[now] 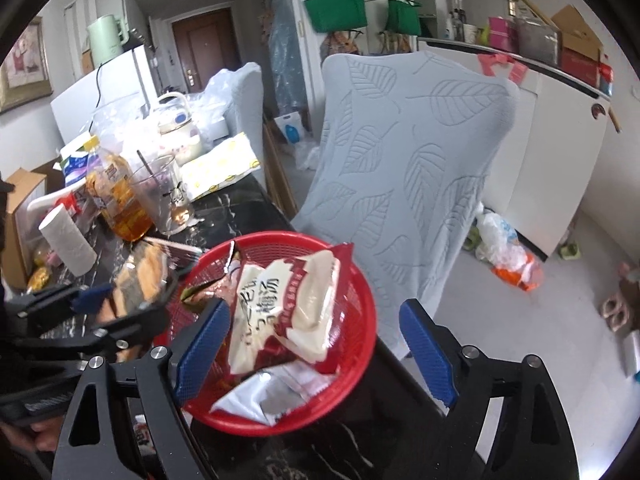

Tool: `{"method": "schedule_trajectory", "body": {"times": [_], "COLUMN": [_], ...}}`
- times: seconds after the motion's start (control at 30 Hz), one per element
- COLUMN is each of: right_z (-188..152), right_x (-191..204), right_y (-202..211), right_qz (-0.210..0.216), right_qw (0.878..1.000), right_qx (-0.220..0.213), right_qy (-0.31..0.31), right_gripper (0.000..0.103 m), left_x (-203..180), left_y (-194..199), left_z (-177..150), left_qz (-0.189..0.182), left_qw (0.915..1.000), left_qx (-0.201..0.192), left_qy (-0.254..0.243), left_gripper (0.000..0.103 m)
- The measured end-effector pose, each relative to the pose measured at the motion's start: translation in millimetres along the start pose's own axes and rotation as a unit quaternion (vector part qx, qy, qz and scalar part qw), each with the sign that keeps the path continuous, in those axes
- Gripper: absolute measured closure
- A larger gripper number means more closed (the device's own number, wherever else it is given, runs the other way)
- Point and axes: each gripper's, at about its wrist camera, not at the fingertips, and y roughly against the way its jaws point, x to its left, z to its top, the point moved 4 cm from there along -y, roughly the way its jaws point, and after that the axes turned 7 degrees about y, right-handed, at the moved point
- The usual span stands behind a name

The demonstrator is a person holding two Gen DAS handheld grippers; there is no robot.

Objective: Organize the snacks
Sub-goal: 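Open both grippers to drop the bags into the basket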

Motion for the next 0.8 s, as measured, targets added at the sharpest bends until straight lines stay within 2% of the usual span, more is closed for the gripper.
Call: {"method": "schedule_trajectory", "body": {"times": [0.17,0.2,0.3,0.4,0.57,0.63,0.7,0.8], "right_z": [-8.7,-9.6,-13.5,-16.8,-20.9,-20.9,-20.9,-20.5], "right_x": [-5.6,-5.7,-6.8,-6.6,-5.4,-5.5,-5.9,-6.1], "right_y": [5.5,5.1,3.5,3.0,0.7,1.0,2.2,4.3], "right_qz": [-0.001,-0.001,0.001,0.007,0.010,0.014,0.016,0.014], "right_qw": [1.000,1.000,1.000,1.000,1.000,1.000,1.000,1.000], "right_qx": [0.001,0.003,0.008,0.010,0.016,0.017,0.016,0.014], "right_qy": [-0.009,-0.008,-0.009,-0.011,-0.010,-0.012,-0.015,-0.015], "right_gripper": [0.016,0.016,0.016,0.016,0.016,0.016,0.016,0.016], "left_x": [-4.9,-3.9,-4.3,-5.1,-11.5,-13.3,-14.3,-11.3], "left_y": [-23.5,-32.0,-42.7,-46.6,-40.2,-38.2,-36.3,-30.7], "left_z": [-6.3,-8.7,-12.7,-14.5,-11.9,-11.0,-10.8,-8.2], "left_qz": [-0.008,-0.010,-0.010,0.001,-0.018,-0.013,-0.009,-0.001], "left_qw": [0.9994,0.9985,0.9971,0.9971,0.9979,0.9978,0.9977,0.9986], "left_qx": [0.034,0.053,0.076,0.076,0.061,0.063,0.063,0.050], "left_qy": [-0.002,0.003,0.002,-0.006,-0.012,-0.018,-0.022,-0.017], "left_gripper": [0.053,0.053,0.053,0.052,0.052,0.052,0.048,0.026]}}
